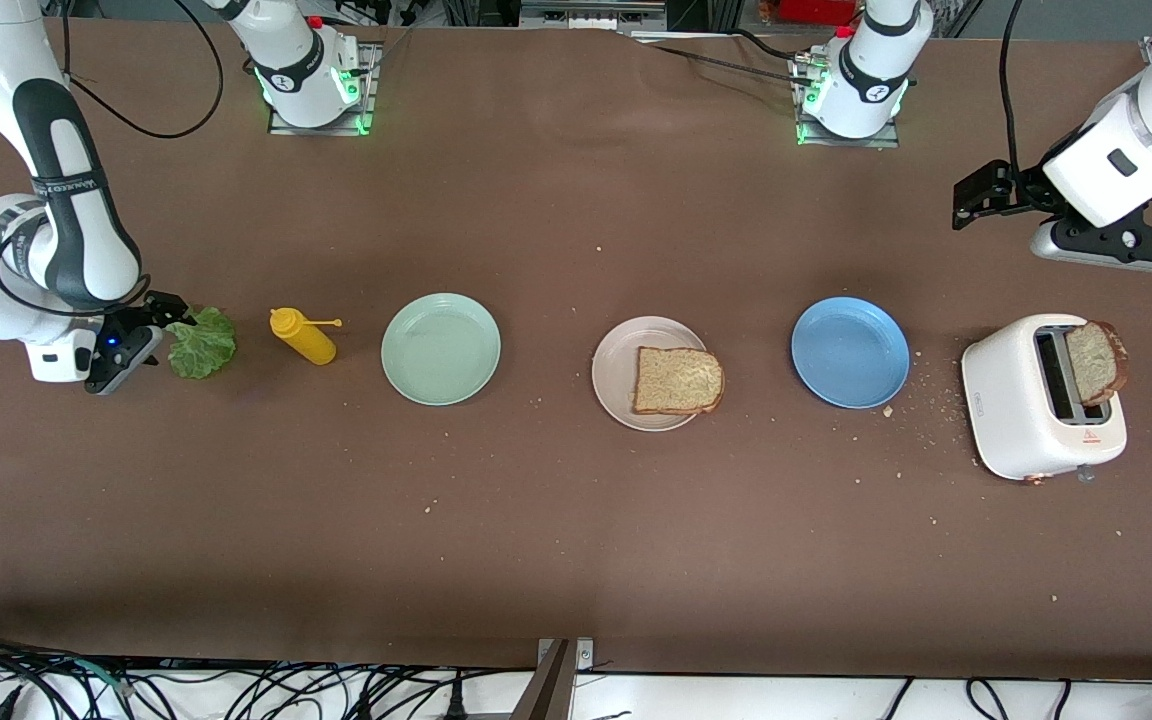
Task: Make sandwich in beige plate with both arms
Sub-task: 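Lower the right gripper onto the lettuce leaf and grasp it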
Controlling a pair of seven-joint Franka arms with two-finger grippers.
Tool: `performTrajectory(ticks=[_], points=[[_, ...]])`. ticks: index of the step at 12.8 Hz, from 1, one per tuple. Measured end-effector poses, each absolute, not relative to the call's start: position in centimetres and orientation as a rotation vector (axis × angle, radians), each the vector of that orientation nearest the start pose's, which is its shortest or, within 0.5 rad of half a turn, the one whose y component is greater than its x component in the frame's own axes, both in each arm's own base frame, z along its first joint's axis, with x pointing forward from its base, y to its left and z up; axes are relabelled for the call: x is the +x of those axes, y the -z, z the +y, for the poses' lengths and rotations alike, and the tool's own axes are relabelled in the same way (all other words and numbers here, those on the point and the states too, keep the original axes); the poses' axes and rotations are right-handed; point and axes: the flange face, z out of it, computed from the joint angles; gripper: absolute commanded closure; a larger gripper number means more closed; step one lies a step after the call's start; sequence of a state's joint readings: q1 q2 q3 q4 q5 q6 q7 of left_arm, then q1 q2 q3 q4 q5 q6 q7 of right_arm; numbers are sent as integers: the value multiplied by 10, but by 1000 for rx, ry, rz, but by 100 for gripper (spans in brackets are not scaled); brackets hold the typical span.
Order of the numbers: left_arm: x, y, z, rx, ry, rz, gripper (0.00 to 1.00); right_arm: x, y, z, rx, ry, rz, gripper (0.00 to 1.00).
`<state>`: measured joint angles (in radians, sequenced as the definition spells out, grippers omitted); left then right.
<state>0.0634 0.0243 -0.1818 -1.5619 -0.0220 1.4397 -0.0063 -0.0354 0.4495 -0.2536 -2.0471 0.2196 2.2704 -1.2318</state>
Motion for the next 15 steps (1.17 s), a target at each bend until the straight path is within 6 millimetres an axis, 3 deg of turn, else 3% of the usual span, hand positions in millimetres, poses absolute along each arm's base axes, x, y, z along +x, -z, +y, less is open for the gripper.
performTrajectory(ticks=[3,4,7,9,15], points=[[543,-605,-66,-3145,-233,179,0,544,-201,-157,-2726,-197,-1142,4],[543,-605,-66,-3145,-234,179,0,542,-198,-157,-2723,-205,-1139,15],[543,-605,-66,-3145,-234,178,0,539,-187,-157,-2718,-227,-1135,71],[543,-605,-66,-3145,-234,178,0,539,-184,-157,-2720,-229,-1135,99],[543,-605,-66,-3145,-234,178,0,545,-190,-158,-2732,-207,-1144,100]])
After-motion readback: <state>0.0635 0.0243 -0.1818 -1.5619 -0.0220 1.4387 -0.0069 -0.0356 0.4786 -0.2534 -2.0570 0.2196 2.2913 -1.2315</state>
